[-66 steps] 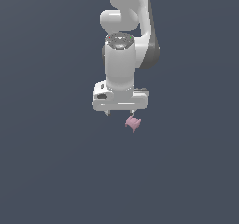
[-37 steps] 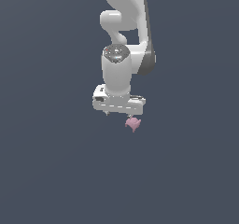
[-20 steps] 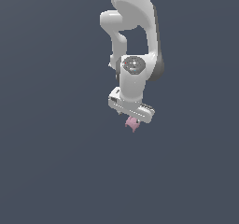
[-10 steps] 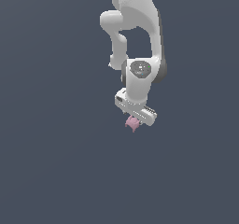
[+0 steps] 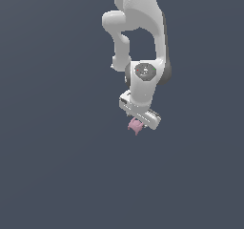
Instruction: Pick up the object and move it to a goal position.
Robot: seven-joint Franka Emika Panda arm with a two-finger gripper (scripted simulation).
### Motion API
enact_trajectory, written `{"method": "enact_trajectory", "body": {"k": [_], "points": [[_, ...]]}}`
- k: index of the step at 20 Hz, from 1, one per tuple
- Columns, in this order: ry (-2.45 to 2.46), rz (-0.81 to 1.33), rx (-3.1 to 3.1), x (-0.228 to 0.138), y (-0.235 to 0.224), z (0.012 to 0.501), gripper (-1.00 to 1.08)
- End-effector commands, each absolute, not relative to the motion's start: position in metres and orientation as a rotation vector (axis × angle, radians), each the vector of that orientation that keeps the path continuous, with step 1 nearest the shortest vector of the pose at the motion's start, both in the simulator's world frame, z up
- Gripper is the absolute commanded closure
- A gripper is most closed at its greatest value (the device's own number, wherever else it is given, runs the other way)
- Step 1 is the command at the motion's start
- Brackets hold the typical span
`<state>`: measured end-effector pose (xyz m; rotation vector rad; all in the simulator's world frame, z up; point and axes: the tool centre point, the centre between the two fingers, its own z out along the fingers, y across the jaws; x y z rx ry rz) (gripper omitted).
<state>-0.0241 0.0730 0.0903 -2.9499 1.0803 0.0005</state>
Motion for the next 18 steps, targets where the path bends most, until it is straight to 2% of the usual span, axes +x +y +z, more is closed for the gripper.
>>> {"method": "enact_trajectory", "body": {"k": [1, 17, 18], "points": [[1.081, 0.000, -2.950, -0.024, 0.073, 0.089, -0.92], [1.087, 0.000, -2.948, -0.024, 0.073, 0.040, -0.92], [1.087, 0.000, -2.948, -0.024, 0.073, 0.040, 1.08]]}}
